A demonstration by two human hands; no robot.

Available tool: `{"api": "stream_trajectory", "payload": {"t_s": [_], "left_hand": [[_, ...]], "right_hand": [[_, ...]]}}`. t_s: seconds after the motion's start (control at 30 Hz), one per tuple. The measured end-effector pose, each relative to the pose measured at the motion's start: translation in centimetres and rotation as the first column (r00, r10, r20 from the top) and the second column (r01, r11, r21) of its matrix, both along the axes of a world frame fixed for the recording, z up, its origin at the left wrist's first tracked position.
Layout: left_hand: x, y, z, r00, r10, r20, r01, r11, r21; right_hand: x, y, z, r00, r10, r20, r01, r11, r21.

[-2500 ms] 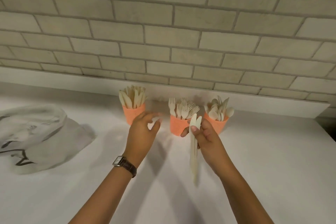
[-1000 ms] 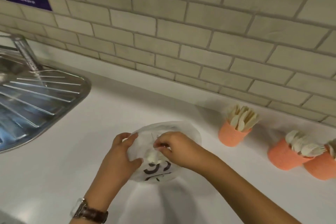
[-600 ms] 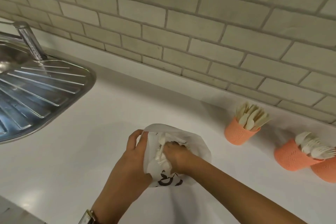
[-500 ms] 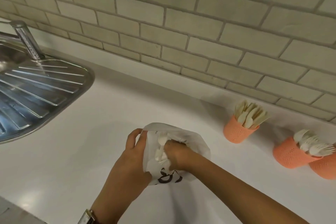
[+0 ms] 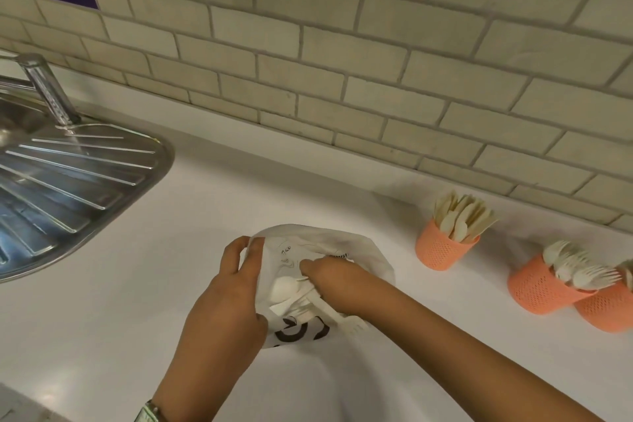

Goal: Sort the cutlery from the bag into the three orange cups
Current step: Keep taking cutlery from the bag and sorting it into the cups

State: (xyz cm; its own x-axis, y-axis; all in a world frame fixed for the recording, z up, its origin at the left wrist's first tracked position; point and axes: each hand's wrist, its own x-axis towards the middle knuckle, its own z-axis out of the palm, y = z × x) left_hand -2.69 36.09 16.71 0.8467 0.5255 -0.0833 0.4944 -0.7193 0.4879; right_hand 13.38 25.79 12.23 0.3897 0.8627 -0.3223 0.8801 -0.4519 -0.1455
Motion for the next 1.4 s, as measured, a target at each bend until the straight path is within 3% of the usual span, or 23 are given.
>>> {"api": "stream_trajectory", "payload": {"t_s": [0.1,0.23,0.4,0.53,0.63,0.73,0.87,0.93,1.03,1.13,1.27,1.4], "left_hand": [[0.0,0.4,0.2,0.999,0.024,-0.042,-0.022,0.998,0.057],[0.0,0.8,0.6,0.999,0.024,-0.033,-0.022,0.998,0.057],[-0.3,2.1,0.3,1.0,0.012,-0.017,-0.012,1.0,0.012],[-0.4,3.3,0.2,0.998,0.036,0.044,-0.03,0.993,-0.112],[0.1,3.0,0.2,0.993,0.04,0.114,-0.016,0.979,-0.205],[0.6,2.7,-0.2,0.98,0.048,0.194,0.002,0.968,-0.249],[0.9,2.4,-1.4,0.958,0.063,0.28,0.003,0.973,-0.231],[1.0,2.1,-1.6,0.937,0.058,0.344,-0.01,0.99,-0.14],[1.3,1.4,-0.9,0.886,-0.006,0.464,-0.026,0.998,0.063],[1.8,-0.1,0.8,0.816,-0.046,0.576,-0.003,0.997,0.083],[3.2,-4.4,3.0,0.732,-0.121,0.67,0.222,0.973,-0.066],[5.3,-10.6,3.3,0.761,-0.234,0.605,0.481,0.829,-0.285]], "right_hand": [[-0.5,-0.6,1.7,1.0,0.029,-0.007,-0.028,0.999,0.027],[-0.7,-1.9,3.6,0.994,-0.049,-0.095,0.064,0.985,0.163],[-0.2,-3.1,5.3,0.985,0.01,-0.175,0.041,0.956,0.291],[1.2,-3.7,5.6,0.937,-0.038,-0.347,0.188,0.891,0.413],[1.0,-3.9,5.9,0.815,-0.024,-0.579,0.394,0.755,0.524],[0.4,-4.1,6.9,0.653,0.054,-0.755,0.643,0.488,0.591],[-0.2,-5.5,8.7,0.406,0.305,-0.862,0.892,0.072,0.446],[-0.6,-6.8,8.9,0.344,0.345,-0.873,0.935,-0.039,0.353],[-1.5,-8.6,8.6,0.284,0.351,-0.892,0.959,-0.094,0.268],[-2.6,-10.5,8.1,0.214,0.367,-0.905,0.975,-0.137,0.175],[-3.7,-12.8,7.2,0.165,0.335,-0.928,0.983,-0.134,0.127],[-4.8,-15.2,6.4,0.171,0.256,-0.951,0.975,-0.18,0.127]]}}
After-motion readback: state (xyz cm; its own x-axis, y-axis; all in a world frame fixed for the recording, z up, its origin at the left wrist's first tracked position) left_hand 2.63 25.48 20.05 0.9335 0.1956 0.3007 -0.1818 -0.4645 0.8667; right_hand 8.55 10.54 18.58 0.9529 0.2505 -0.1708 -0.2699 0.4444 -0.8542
